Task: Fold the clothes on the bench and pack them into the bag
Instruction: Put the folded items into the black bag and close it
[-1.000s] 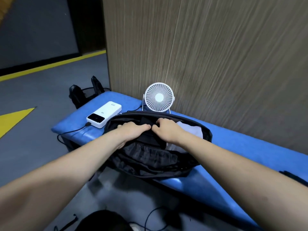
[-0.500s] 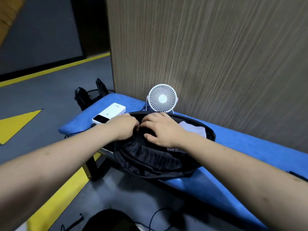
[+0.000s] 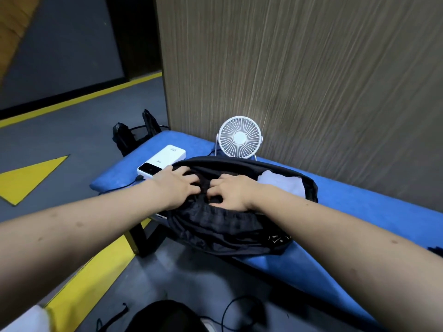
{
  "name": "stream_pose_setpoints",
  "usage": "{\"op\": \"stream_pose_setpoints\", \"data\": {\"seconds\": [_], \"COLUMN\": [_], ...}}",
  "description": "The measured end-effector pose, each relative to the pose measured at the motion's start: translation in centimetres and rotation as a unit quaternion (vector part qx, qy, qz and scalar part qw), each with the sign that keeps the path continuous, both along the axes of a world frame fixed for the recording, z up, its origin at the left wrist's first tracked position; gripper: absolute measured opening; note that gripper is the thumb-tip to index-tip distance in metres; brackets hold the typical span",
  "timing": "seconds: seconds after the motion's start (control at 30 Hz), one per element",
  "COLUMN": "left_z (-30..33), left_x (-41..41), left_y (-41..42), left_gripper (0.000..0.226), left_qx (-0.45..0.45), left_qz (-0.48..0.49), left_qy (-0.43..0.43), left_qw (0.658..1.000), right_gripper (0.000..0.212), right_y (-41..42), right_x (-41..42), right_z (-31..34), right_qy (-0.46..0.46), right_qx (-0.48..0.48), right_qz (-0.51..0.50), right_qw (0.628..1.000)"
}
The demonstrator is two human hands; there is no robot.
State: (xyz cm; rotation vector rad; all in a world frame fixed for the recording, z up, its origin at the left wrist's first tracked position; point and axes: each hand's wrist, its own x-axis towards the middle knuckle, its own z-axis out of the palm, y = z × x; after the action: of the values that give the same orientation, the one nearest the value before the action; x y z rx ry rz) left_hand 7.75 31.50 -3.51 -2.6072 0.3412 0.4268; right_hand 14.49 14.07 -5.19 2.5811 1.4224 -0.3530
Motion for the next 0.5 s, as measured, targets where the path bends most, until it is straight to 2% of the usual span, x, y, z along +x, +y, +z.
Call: {"op": "stream_pose_setpoints", "data": {"seconds": [0.17, 0.27, 0.4, 0.5], "left_z": [1.0, 0.8, 0.7, 1.5], "left_x": [0.3, 0.4, 0.3, 0.1], "left_y": [-0.7, -1.6, -1.2, -0.7], "left_gripper": [0.063, 0.069, 0.059, 0.052], "left_qx": [0.092, 0.114, 0.022, -0.060], "left_qz": [0.037, 0.035, -0.040, -0.050], "left_qy": [0.086, 0.097, 0.021, -0.005], "left_qw": [0.991, 0.988, 0.999, 0.997], "right_gripper": [0.043, 0.039, 0.034, 0.036], "right_y": [-3.0, -4.3, -5.0, -5.1], "right_x": [0.5, 0.5, 0.7, 0.6], "right_z": [0.0, -0.5, -1.1, -1.0], "right_qy": [0.001, -0.012, -0.026, -0.024], "right_qx": [0.011, 0.041, 0.102, 0.157], "right_qz": [-0.006, -0.008, -0.014, -0.016], "right_qw": [1.000, 0.999, 0.994, 0.987]}}
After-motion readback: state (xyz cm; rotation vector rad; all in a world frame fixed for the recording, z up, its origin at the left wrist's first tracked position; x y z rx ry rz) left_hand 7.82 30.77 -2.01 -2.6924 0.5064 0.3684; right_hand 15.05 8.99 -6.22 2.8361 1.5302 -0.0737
